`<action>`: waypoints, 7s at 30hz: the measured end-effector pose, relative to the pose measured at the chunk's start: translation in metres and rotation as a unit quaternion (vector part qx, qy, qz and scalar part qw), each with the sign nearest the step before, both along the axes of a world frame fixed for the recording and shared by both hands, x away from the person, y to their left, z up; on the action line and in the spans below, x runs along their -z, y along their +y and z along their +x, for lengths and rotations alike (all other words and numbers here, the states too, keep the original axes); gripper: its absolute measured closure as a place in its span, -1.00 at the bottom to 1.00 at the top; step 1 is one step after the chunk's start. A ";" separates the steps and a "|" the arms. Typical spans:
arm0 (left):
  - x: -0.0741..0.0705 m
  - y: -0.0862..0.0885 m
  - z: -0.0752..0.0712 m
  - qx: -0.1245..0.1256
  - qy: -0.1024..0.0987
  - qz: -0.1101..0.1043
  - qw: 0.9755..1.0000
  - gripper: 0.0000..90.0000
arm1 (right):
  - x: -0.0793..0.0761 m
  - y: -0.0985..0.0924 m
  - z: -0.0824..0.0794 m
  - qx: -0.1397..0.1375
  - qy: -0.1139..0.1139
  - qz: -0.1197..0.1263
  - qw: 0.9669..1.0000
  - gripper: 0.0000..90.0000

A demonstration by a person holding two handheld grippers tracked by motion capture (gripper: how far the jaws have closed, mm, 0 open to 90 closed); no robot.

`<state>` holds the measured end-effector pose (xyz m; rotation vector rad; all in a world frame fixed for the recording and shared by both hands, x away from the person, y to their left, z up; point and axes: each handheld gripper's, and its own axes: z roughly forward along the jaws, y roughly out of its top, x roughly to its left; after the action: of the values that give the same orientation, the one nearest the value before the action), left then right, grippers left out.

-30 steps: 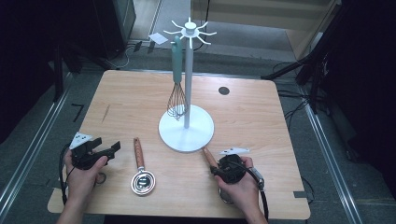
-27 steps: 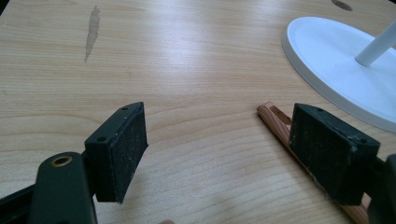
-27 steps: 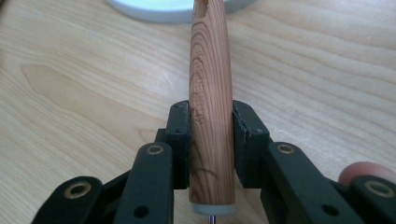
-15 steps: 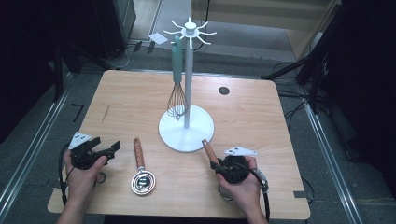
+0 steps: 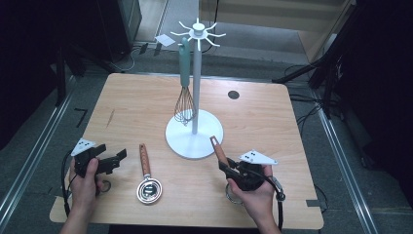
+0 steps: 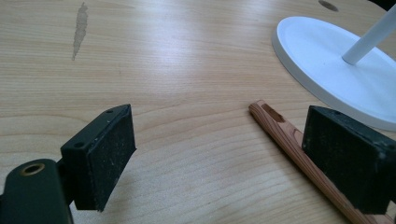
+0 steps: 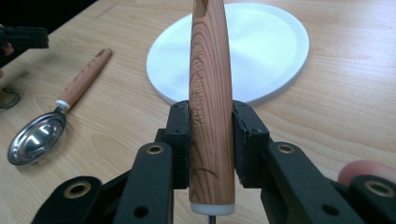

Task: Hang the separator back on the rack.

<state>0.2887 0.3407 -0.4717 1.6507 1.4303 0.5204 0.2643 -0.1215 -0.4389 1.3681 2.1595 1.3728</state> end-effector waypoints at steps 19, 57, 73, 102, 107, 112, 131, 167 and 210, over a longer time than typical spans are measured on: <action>0.002 -0.001 -0.001 0.000 -0.005 0.018 1.000 -0.77 | -0.048 0.013 0.004 -0.014 -0.093 0.041 0.995 0.61; 0.005 -0.004 0.000 -0.010 -0.021 0.042 0.999 -0.78 | -0.111 0.027 0.021 -0.033 -0.183 0.091 0.978 0.61; 0.006 -0.006 0.000 -0.013 -0.025 0.048 0.998 -0.78 | -0.138 0.032 0.027 -0.035 -0.214 0.108 0.970 0.61; 0.009 -0.010 0.002 -0.012 -0.027 0.069 0.997 -0.79 | -0.168 0.039 0.032 -0.031 -0.265 0.128 0.955 0.61; 0.009 -0.010 0.002 -0.012 -0.027 0.070 0.997 -0.78 | -0.173 0.040 0.033 -0.030 -0.270 0.132 0.953 0.61; 0.009 -0.010 0.002 -0.012 -0.028 0.070 0.997 -0.78 | -0.177 0.041 0.034 -0.030 -0.277 0.133 0.951 0.61; 0.009 -0.009 0.002 -0.011 -0.028 0.072 0.997 -0.78 | -0.175 0.045 0.048 -0.022 -0.269 0.145 0.952 0.60; 0.009 -0.010 0.002 -0.009 -0.025 0.074 0.997 -0.78 | -0.206 0.049 0.077 0.011 -0.311 0.116 0.943 1.00; 0.009 -0.012 0.002 0.003 -0.027 0.065 0.998 -0.78 | -0.224 0.054 0.075 0.009 -0.331 0.118 0.936 1.00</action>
<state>0.2902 0.3284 -0.4805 1.7289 1.3761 0.6618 0.3397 -0.0676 -0.2153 0.8040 1.5676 1.8013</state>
